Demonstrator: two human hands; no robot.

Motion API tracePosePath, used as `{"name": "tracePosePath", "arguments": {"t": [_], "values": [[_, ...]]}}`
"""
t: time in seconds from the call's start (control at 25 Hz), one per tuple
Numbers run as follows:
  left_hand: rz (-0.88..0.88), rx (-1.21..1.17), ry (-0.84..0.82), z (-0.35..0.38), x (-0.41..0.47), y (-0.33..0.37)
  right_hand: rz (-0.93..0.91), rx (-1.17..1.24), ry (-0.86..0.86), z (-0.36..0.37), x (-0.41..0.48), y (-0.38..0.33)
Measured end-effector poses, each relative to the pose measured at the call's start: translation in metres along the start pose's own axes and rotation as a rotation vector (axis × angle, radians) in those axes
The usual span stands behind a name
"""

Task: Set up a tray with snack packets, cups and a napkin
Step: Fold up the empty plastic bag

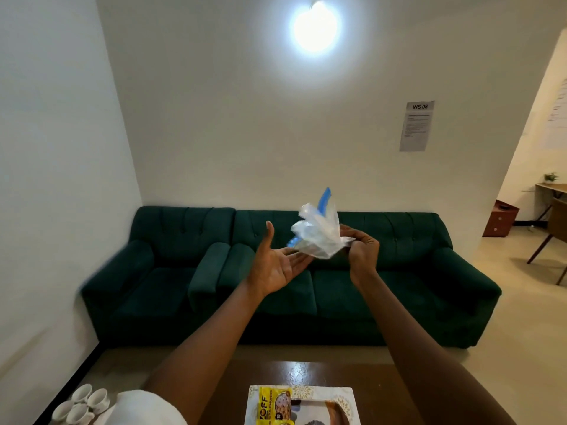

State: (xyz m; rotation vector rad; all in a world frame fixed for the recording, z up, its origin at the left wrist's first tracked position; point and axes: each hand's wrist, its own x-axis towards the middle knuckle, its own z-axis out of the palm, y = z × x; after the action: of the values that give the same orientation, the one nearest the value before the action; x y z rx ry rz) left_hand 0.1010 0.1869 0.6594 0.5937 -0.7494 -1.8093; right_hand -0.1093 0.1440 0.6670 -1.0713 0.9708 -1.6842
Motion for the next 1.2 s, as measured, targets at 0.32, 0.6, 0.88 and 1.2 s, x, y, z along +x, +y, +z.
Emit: {"name": "tracePosePath", "arguments": {"t": [0.32, 0.6, 0.88, 1.2], "values": [[0.069, 0.264, 0.118, 0.056, 0.028, -0.038, -0.419, -0.767, -0.221, -0.039, -0.037, 0.024], [0.067, 0.56, 0.38, 0.059, 0.054, -0.1, -0.232, -0.627, 0.075, -0.096, -0.068, 0.019], [-0.212, 0.777, 0.108, 0.063, 0.057, -0.208, 0.383, -0.411, 0.099, -0.204, -0.118, 0.025], [-0.466, 0.733, -0.108, 0.117, 0.044, -0.366, 0.417, -0.473, 0.345, -0.353, -0.21, 0.021]]}}
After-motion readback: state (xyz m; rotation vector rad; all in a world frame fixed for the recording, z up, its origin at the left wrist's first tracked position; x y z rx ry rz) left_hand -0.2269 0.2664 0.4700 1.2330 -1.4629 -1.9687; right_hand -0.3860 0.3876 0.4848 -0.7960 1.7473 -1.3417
